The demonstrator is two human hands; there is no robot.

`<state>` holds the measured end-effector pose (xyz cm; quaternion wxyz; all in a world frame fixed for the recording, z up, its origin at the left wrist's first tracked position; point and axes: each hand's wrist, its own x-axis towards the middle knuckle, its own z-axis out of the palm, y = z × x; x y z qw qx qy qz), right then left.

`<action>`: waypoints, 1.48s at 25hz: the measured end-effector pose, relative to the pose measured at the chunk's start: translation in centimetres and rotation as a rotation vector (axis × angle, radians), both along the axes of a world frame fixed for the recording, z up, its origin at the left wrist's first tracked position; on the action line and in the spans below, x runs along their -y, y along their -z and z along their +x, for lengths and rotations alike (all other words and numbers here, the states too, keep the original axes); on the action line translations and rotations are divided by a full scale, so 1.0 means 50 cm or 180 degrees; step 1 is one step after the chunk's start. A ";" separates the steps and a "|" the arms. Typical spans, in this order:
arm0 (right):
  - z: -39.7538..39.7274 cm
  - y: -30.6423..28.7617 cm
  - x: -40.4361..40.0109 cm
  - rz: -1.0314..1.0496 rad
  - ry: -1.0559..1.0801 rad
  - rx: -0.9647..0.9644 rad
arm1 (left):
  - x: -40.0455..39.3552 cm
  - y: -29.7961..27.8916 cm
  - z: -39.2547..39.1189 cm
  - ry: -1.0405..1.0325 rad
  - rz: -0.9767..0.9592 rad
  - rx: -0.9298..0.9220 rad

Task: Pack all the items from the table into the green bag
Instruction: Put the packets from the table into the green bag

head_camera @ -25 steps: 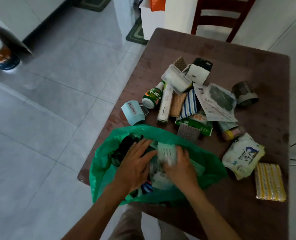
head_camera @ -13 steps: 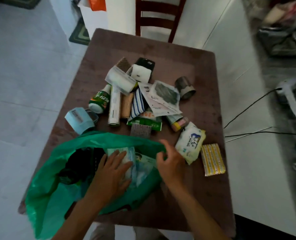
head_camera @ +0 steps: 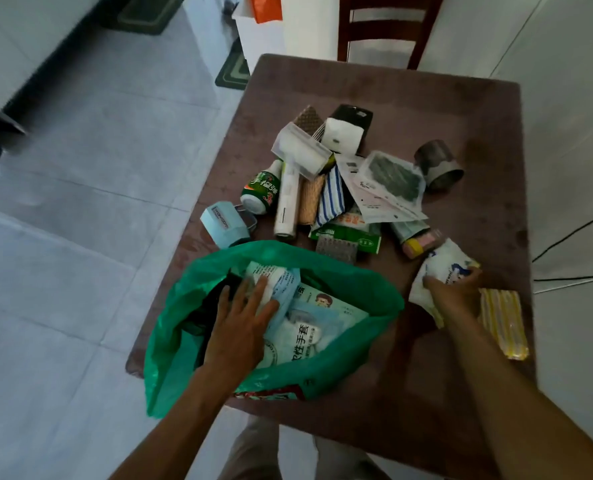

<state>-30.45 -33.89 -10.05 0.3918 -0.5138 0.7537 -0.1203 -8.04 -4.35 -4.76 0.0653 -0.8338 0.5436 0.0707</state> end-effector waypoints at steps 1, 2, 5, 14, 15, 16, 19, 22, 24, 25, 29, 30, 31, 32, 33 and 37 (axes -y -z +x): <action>-0.002 -0.023 -0.011 -0.0088 0.0211 0.0341 | -0.002 0.001 -0.003 0.0020 0.0020 -0.0067; -0.005 -0.058 -0.031 -0.0140 0.0398 0.0671 | 0.000 -0.002 -0.008 0.0019 0.0024 -0.0152; -0.008 -0.209 -0.122 -0.0044 0.0351 0.1673 | 0.015 -0.009 -0.038 0.0013 -0.0177 -0.0391; 0.216 -0.149 -0.460 0.0336 -0.1478 0.0610 | -0.052 -0.063 -0.037 -0.0069 -0.1510 -0.1122; 0.212 -0.133 -0.459 0.0238 -0.1750 0.0484 | -0.044 -0.067 -0.033 0.0058 -0.1465 -0.1015; 0.197 -0.123 -0.447 0.0120 -0.1924 0.0348 | -0.031 -0.065 -0.029 0.0240 -0.1235 -0.0974; 0.134 -0.130 -0.378 -0.0196 -0.2648 -0.0218 | 0.013 -0.036 -0.032 0.0833 -0.0052 -0.0974; 0.098 -0.142 -0.330 -0.0103 -0.3696 -0.1523 | 0.029 -0.013 -0.041 0.1050 0.0163 -0.0705; 0.088 -0.150 -0.315 -0.0003 -0.3983 -0.2314 | 0.030 -0.009 -0.028 0.0927 0.0150 -0.0578; 0.084 -0.156 -0.315 0.0095 -0.4121 -0.2501 | 0.030 -0.009 -0.022 0.0874 0.0190 -0.0558; 0.051 -0.208 -0.328 0.0621 -0.5150 -0.3425 | 0.030 -0.026 -0.041 0.0669 0.0395 -0.0516; 0.035 -0.229 -0.320 0.0676 -0.5142 -0.3600 | 0.033 -0.030 -0.050 0.0651 0.0422 -0.0549; 0.022 -0.250 -0.304 0.0553 -0.4968 -0.3562 | 0.033 -0.031 -0.056 0.0614 0.0516 -0.0548; 0.010 -0.276 -0.282 0.0143 -0.4617 -0.3276 | 0.034 -0.030 -0.061 0.0574 0.0603 -0.0556; 0.003 -0.309 -0.257 -0.0428 -0.4117 -0.2790 | 0.033 -0.031 -0.064 0.0558 0.0680 -0.0629; -0.015 -0.379 -0.193 -0.2117 -0.2455 -0.1467 | 0.033 -0.051 -0.090 0.0613 0.0446 -0.1566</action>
